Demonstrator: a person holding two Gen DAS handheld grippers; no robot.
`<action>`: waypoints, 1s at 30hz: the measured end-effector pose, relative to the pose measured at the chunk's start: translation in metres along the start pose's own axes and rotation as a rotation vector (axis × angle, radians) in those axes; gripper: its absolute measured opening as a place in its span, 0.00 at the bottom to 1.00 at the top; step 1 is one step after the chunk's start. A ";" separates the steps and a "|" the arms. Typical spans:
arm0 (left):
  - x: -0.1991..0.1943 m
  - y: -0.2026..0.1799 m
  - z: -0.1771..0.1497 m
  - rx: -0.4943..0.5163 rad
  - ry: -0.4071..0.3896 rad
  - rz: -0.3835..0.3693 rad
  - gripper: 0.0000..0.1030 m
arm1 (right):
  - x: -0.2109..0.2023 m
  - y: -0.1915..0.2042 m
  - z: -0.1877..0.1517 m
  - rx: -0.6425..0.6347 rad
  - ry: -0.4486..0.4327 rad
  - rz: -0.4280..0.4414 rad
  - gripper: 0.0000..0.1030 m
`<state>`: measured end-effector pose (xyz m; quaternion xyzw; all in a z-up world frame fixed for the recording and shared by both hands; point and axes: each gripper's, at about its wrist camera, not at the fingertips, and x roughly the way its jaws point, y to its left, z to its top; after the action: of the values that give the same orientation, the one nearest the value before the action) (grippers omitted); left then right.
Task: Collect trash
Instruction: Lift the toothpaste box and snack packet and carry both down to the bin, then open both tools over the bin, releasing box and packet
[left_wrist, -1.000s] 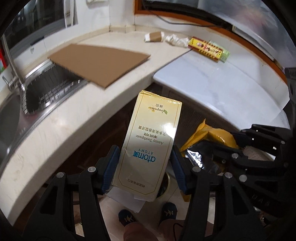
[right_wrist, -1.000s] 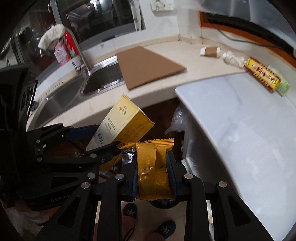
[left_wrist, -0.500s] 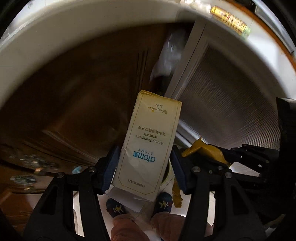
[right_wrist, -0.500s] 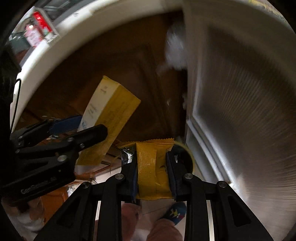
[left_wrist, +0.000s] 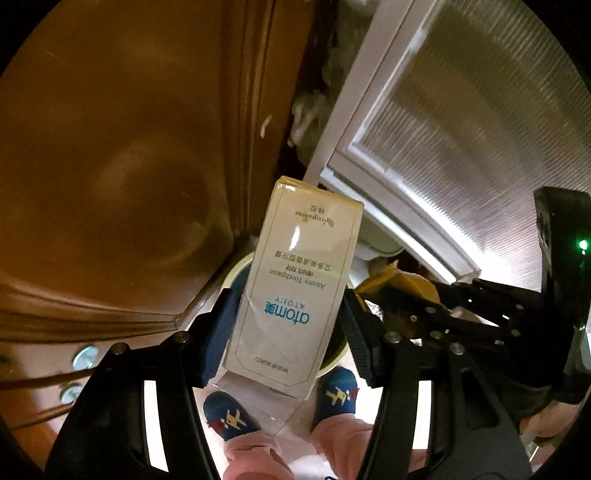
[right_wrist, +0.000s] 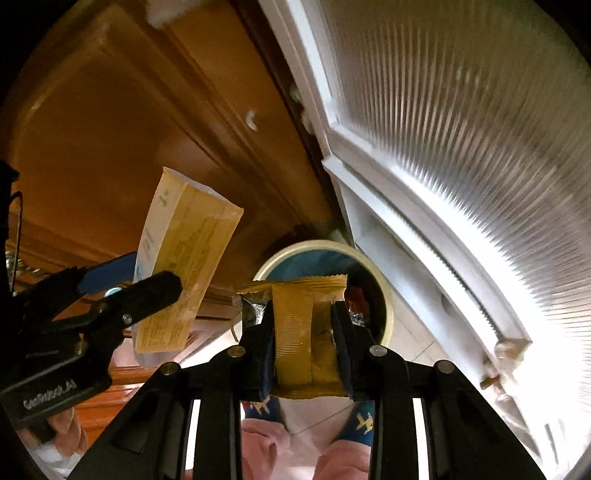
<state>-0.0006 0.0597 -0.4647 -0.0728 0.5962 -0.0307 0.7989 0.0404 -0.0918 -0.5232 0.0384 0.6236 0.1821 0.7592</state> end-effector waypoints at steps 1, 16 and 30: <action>0.007 0.000 0.001 0.006 0.006 0.002 0.52 | 0.008 -0.001 0.000 0.007 0.007 0.004 0.31; 0.015 0.010 -0.007 0.020 0.066 0.060 0.77 | 0.028 -0.007 -0.003 0.052 0.031 -0.025 0.49; -0.098 -0.010 0.007 -0.021 0.007 0.077 0.77 | -0.077 0.024 0.003 -0.029 -0.027 0.003 0.49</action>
<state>-0.0219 0.0639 -0.3686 -0.0579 0.6015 0.0060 0.7968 0.0260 -0.0939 -0.4435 0.0309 0.6106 0.1916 0.7678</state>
